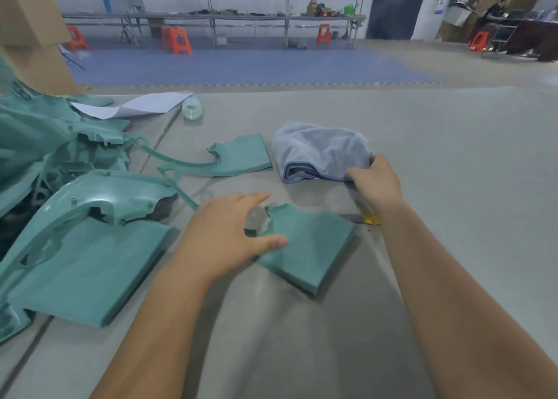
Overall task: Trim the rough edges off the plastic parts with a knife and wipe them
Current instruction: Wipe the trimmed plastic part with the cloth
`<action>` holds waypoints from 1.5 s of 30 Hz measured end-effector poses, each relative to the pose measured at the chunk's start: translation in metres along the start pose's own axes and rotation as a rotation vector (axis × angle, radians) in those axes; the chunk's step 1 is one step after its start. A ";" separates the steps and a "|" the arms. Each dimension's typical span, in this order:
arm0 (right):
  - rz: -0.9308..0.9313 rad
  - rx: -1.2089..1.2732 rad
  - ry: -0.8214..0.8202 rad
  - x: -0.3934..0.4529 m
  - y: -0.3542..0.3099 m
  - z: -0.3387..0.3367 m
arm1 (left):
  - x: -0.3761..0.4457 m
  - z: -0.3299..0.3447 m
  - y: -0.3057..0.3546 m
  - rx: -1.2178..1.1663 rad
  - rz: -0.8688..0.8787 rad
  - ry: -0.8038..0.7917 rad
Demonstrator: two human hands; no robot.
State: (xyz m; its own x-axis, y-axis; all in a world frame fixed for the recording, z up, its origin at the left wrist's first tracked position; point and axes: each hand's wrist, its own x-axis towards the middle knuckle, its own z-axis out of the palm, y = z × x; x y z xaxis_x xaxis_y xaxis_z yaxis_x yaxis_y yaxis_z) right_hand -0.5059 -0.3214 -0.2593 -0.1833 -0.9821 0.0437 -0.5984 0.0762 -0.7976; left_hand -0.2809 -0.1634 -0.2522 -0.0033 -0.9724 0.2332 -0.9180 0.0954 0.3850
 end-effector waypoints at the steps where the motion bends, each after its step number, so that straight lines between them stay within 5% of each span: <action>1: 0.011 -0.069 0.000 0.003 0.001 0.003 | -0.001 0.000 -0.002 0.183 -0.043 -0.047; 6: -0.104 -0.164 0.165 0.017 0.003 -0.002 | 0.002 0.005 -0.003 0.464 -0.106 -0.094; 10: -0.251 0.322 0.260 0.019 -0.021 -0.030 | 0.006 0.006 -0.002 0.415 -0.157 -0.077; 13: -0.382 0.575 0.303 0.006 -0.056 -0.057 | 0.008 0.000 -0.009 0.074 -0.283 -0.075; 17: -0.651 0.875 0.351 -0.036 -0.098 -0.083 | 0.012 -0.012 -0.003 -0.757 -0.477 0.220; 20: -0.701 1.000 0.088 -0.079 -0.107 -0.064 | 0.020 -0.023 0.005 -1.380 -0.466 0.312; 22: -0.628 0.959 -0.154 -0.106 -0.103 -0.033 | 0.026 -0.027 0.009 -1.582 -0.438 0.298; 26: -0.357 0.821 -0.441 -0.135 -0.068 0.026 | 0.034 -0.028 0.015 -1.512 -0.456 0.361; 32: 0.215 1.225 -0.718 -0.122 -0.049 0.041 | 0.044 -0.003 0.018 -1.234 -0.531 0.549; 37: -0.107 0.850 -0.740 -0.126 -0.039 0.044 | 0.052 0.009 0.029 -1.146 -0.598 0.777; 45: -0.235 0.793 -0.484 -0.122 -0.041 0.046 | 0.047 0.024 0.054 -1.196 -0.583 0.755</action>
State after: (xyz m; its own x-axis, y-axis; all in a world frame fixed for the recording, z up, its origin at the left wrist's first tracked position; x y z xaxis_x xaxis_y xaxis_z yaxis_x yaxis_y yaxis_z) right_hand -0.4229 -0.2125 -0.2591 0.3224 -0.9358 0.1427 0.1559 -0.0962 -0.9831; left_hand -0.3397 -0.2087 -0.2417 0.7695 -0.6373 0.0422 0.1294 0.2202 0.9668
